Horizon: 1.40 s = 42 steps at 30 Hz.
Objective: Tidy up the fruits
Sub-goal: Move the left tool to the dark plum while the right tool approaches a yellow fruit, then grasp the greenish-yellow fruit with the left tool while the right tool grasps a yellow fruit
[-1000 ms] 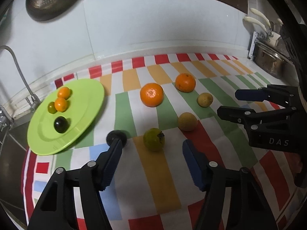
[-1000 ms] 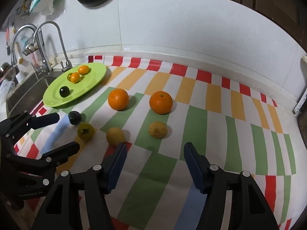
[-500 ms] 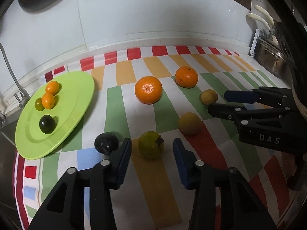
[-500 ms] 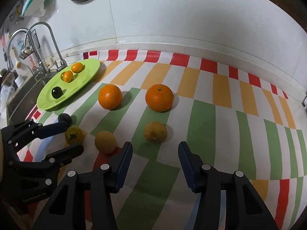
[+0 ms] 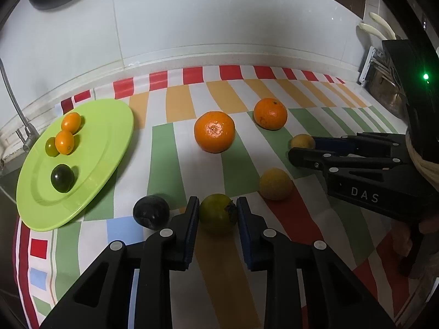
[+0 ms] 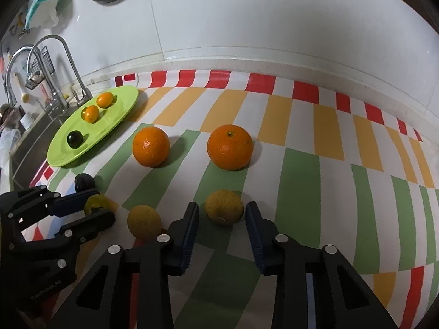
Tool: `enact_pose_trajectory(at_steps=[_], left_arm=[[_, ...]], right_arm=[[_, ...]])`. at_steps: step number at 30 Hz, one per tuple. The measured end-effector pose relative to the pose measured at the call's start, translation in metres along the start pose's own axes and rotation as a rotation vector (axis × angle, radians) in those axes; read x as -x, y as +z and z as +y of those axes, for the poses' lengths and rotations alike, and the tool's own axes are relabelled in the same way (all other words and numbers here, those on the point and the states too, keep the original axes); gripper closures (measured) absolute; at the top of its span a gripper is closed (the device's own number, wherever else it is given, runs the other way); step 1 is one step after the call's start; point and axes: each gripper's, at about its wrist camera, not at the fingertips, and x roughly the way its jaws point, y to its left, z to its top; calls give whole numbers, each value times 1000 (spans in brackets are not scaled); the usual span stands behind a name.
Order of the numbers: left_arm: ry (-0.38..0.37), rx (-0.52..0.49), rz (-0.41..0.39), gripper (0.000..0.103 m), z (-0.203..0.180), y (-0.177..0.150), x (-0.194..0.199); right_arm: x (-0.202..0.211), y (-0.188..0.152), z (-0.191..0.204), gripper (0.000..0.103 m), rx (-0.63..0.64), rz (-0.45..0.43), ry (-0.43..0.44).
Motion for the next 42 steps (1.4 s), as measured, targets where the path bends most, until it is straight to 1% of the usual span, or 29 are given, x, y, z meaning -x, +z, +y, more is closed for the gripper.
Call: enact_pose_trajectory(at_steps=[2,11,26,38,42], left_arm=[[-5,3,-1,76,0,0,1],[-11,8,-47,76,-2,4,18],[-21,37,-151,76,0,9,71],[10,31,-253,76,13,2,114],[25,44,-283,76,20,-1,128]], right_arm=[[0,0,0,74,-2,-1,-2],[15,-1,5,74,-6,-24,2],[73,5,26,74,-9,-147,-10],[106,2,51,74,-14,-221,-6],[115,4,62,74,-1,-245,-2]])
